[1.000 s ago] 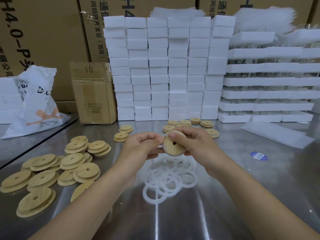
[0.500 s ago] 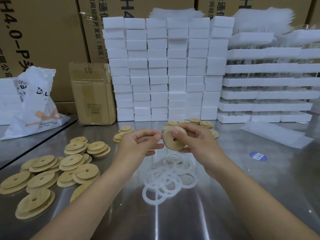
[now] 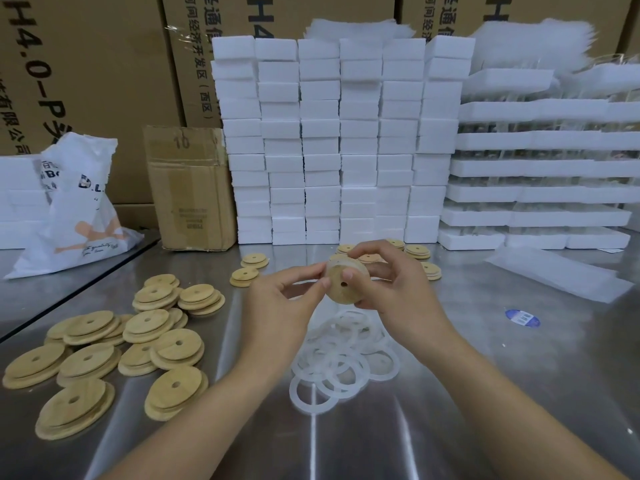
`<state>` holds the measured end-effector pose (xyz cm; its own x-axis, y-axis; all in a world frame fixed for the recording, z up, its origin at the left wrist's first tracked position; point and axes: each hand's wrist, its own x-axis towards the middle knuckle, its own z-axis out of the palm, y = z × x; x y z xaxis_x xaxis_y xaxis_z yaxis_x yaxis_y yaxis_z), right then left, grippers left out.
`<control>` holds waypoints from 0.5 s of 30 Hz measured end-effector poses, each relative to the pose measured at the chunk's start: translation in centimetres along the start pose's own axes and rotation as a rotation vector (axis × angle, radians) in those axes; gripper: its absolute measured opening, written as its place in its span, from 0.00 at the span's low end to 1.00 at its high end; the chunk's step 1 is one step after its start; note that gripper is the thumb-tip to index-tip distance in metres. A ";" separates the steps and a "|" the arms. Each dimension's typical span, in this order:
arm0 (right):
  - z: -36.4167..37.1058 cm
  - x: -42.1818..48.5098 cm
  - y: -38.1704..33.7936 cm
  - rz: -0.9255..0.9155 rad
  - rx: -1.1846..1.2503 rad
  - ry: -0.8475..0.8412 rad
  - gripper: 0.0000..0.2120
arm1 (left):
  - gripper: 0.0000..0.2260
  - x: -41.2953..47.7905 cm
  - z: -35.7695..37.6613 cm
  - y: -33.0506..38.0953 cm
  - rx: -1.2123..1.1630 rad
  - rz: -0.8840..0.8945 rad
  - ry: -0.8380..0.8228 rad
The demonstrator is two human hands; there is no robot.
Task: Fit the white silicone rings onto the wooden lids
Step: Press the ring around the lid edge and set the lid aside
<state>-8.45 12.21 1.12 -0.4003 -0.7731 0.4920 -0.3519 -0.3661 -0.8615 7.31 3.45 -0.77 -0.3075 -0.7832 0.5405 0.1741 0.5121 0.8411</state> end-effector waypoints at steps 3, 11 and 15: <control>0.2 -0.1 0.0 -0.060 -0.021 0.007 0.09 | 0.09 0.1 0.1 0.0 0.007 -0.022 -0.003; 0.2 0.0 0.3 -0.097 -0.127 -0.006 0.11 | 0.09 0.2 0.2 0.4 -0.053 -0.020 -0.011; 0.2 0.0 0.3 -0.108 -0.134 -0.015 0.10 | 0.08 0.2 0.2 0.5 -0.037 -0.014 -0.019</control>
<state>-8.36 11.98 0.89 -0.3418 -0.7409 0.5781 -0.5019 -0.3762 -0.7788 7.16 3.61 -0.26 -0.3282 -0.7830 0.5284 0.2042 0.4873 0.8490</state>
